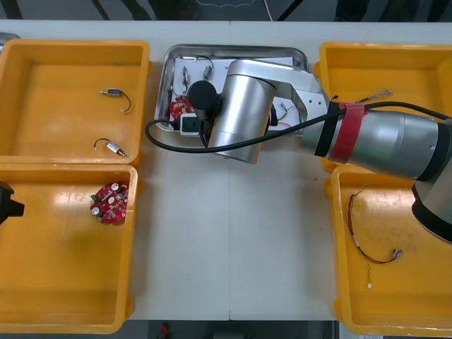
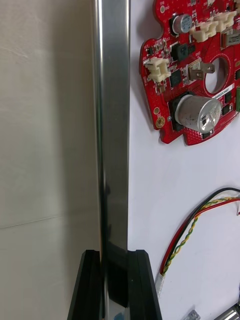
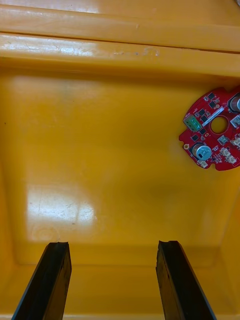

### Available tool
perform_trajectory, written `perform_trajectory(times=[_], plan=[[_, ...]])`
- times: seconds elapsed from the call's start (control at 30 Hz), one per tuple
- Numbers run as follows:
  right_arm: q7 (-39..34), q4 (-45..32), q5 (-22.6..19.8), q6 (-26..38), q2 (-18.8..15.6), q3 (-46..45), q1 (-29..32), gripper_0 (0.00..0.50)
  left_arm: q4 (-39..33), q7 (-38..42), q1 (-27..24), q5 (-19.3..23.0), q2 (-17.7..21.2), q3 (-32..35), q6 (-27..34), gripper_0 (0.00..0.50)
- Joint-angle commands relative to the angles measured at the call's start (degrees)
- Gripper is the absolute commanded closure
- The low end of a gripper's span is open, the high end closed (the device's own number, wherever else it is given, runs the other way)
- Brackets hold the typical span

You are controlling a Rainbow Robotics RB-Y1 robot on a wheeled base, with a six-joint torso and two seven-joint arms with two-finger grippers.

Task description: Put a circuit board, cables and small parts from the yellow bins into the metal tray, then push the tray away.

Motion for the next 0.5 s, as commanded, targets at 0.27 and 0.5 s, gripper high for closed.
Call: perform_trajectory(times=[0.27, 0.5], plan=[[5.45, 6.06, -2.98, -5.33, 1.72, 0.2, -5.63, 0.5, -1.69, -6.09, 1.23, 0.38, 2.04, -0.07, 0.32, 0.0], [6.95, 9.66, -3.51, -8.23, 2.6, 0.11, -6.16, 0.5, -1.69, -6.09, 1.23, 0.38, 2.04, -0.07, 0.32, 0.0]])
